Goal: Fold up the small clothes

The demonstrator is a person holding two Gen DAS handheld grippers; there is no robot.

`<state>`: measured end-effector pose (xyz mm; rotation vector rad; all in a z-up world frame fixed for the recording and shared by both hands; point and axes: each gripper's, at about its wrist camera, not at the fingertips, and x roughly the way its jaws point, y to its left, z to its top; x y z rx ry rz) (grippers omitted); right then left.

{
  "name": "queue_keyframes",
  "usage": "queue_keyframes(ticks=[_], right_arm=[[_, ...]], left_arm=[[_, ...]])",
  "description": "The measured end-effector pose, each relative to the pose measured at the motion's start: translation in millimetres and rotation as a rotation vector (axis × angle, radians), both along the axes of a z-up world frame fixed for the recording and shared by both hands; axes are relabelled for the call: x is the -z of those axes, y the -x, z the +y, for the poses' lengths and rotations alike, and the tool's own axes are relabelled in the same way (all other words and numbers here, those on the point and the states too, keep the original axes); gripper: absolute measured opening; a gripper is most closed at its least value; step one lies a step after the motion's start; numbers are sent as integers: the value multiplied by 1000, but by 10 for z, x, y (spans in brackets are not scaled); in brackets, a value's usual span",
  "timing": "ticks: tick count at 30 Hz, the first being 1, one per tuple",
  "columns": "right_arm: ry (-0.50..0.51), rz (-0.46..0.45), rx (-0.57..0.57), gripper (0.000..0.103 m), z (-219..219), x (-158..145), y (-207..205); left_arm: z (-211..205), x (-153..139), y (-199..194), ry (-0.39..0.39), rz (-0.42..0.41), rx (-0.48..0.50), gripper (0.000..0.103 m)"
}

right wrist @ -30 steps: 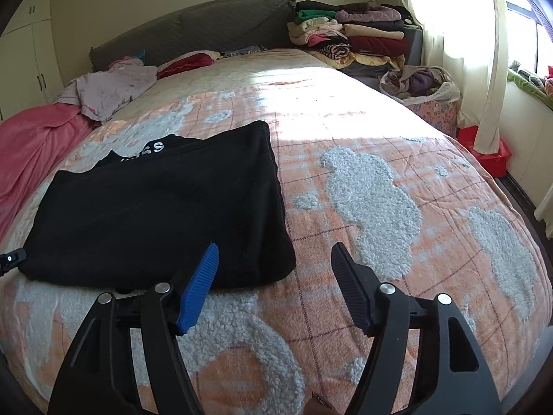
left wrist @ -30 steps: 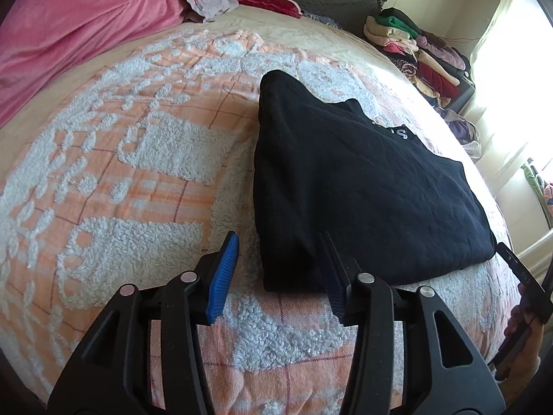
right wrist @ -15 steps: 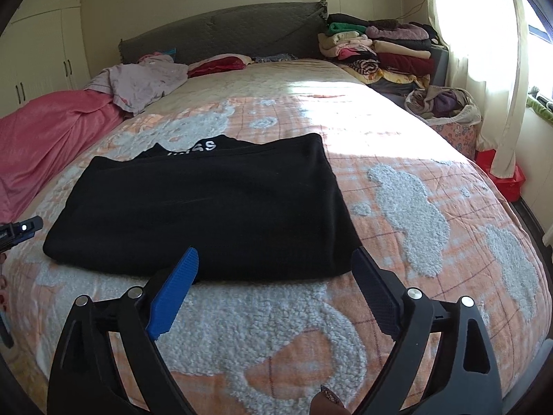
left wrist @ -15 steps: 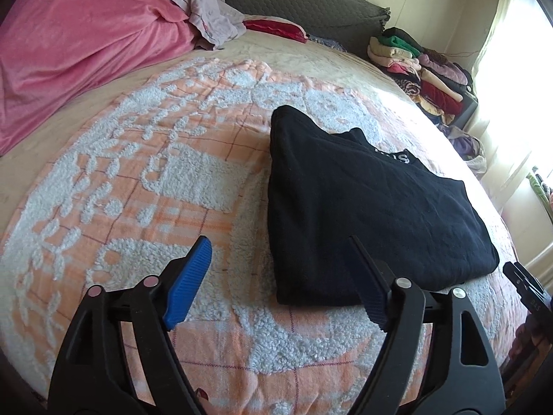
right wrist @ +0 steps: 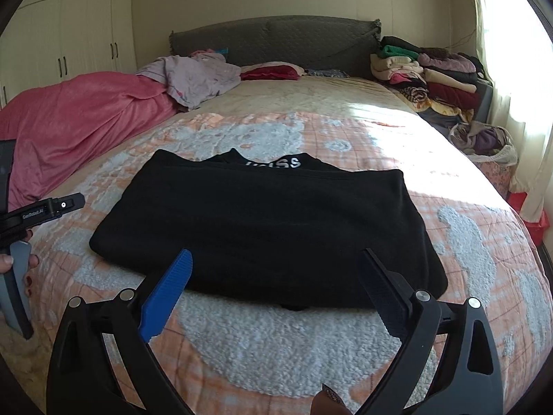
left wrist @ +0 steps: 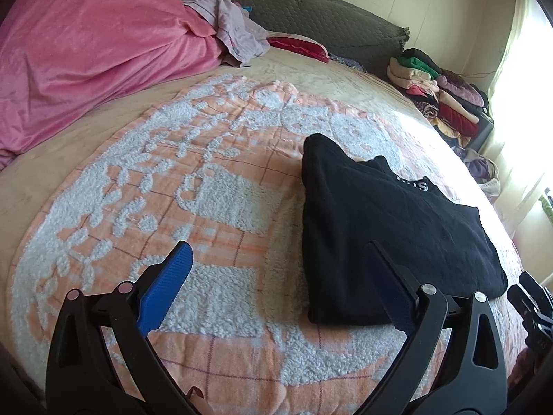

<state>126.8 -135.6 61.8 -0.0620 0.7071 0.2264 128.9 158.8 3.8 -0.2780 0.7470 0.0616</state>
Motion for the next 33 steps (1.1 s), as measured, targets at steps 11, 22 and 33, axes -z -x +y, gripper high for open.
queue_keyframes(ticks=[11, 22, 33], right_arm=[[37, -9, -176, 98, 693, 15, -37], [71, 22, -300, 98, 1212, 191, -86], [179, 39, -383, 98, 1516, 430, -133]], left_arm=[[165, -14, -18, -32, 2, -76, 93], [326, 8, -204, -75, 37, -126, 93], [327, -21, -596, -119, 60, -125, 93]])
